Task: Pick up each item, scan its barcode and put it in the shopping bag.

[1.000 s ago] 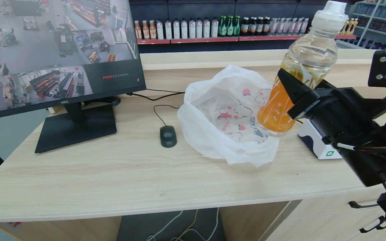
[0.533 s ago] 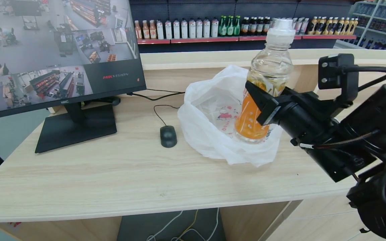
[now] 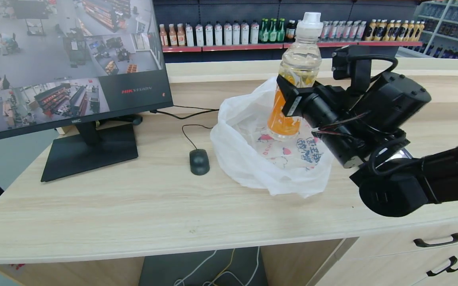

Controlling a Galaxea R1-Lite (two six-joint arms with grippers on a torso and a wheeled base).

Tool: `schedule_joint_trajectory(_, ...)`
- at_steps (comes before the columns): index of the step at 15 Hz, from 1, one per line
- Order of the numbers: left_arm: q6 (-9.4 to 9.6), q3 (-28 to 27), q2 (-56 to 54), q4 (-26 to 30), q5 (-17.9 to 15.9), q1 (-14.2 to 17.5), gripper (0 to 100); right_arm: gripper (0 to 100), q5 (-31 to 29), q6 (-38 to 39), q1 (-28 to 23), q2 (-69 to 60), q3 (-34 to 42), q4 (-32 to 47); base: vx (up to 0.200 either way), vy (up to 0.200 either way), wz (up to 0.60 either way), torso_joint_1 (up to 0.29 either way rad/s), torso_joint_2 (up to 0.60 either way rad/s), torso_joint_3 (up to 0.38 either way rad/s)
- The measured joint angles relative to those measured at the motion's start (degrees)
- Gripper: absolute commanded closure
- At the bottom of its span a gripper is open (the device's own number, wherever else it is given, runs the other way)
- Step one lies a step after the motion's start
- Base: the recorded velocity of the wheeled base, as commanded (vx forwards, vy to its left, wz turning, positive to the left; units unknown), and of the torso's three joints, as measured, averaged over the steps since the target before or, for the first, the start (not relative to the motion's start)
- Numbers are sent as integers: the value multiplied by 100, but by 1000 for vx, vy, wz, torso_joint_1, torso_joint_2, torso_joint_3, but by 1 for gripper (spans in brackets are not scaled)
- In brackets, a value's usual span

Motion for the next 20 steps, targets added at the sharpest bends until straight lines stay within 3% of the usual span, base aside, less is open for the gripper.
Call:
schedule_joint_trajectory(4,0,0,0,0,0,0,0,100,39,171,-278,468,-414,-2,0,0,0,0,0,0)
schedule_joint_trajectory(11,2,0,0,0,2,0,0,100,52,187,-208,1273,-1195,-13,0,0,0,0,0,0)
schedule_joint_trajectory(20,0,0,0,0,2,-4,0,100,50,195,-166,1805,-1278,-132,0,0,0,0,0,0)
